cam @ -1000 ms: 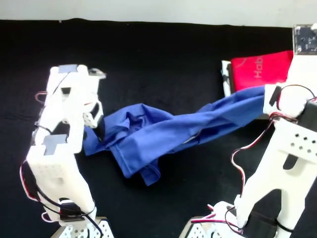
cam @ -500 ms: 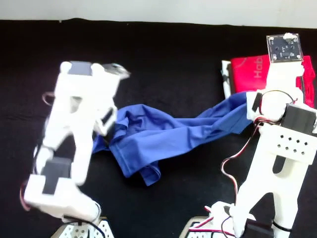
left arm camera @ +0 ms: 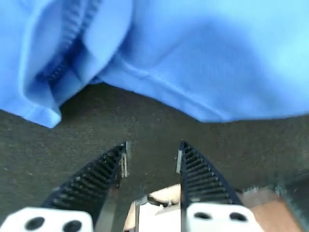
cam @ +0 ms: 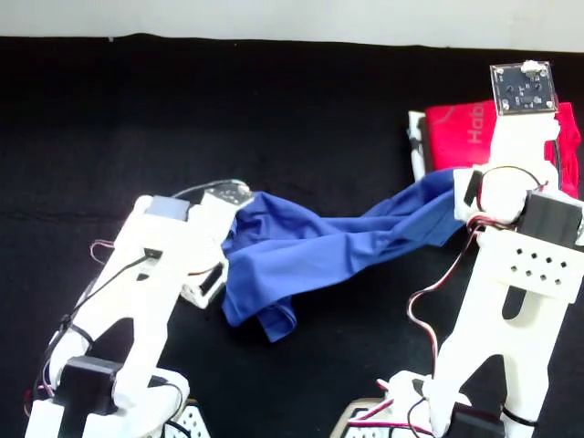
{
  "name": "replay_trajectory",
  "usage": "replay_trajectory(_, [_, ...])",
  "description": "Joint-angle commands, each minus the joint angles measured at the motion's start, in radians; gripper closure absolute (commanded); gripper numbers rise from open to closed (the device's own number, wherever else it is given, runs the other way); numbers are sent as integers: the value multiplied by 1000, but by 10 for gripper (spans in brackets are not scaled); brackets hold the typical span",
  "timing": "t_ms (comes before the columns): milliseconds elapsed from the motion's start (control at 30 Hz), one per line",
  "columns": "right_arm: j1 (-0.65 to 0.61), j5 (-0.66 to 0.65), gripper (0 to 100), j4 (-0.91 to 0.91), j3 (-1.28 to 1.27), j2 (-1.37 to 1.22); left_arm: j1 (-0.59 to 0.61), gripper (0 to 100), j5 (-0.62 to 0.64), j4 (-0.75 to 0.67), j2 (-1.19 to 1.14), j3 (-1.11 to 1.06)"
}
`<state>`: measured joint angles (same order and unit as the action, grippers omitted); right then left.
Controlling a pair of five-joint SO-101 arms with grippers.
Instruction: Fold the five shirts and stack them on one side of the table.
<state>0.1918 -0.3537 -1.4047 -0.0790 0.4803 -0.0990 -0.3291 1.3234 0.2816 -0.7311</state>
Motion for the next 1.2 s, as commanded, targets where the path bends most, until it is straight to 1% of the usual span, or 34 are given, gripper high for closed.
replay_trajectory(0, [-28,-6,993,16,-1,28,-91,772,64,-5,39,-4])
replay_trajectory(67, [-39,-6,993,15,-1,28,-148,763,98,-6,39,-4])
replay_trajectory(167, [-45,-6,993,13,-1,28,-232,763,107,-17,39,-2])
replay_trajectory(233, [-45,-6,993,13,-1,28,-263,763,107,-54,39,-4])
replay_trajectory(400, [-45,-6,993,13,-1,28,-262,762,104,-150,38,-24])
replay_trajectory(500, [-45,-6,993,13,-1,31,-260,762,103,-230,38,-93])
replay_trajectory(633, [-44,-8,993,13,-1,36,-223,762,98,-302,38,-174])
replay_trajectory(767, [-44,-8,993,13,-1,33,-179,777,60,-318,38,-176])
replay_trajectory(833, [-45,-8,993,13,-2,28,-176,818,60,-319,38,-174])
replay_trajectory(967, [-47,-6,993,13,-2,28,-179,891,64,-371,38,-180])
replay_trajectory(1033, [-47,-6,993,13,-2,28,-179,883,66,-382,38,-176])
replay_trajectory(1167, [-47,-6,993,13,-2,28,-180,830,66,-377,45,-174])
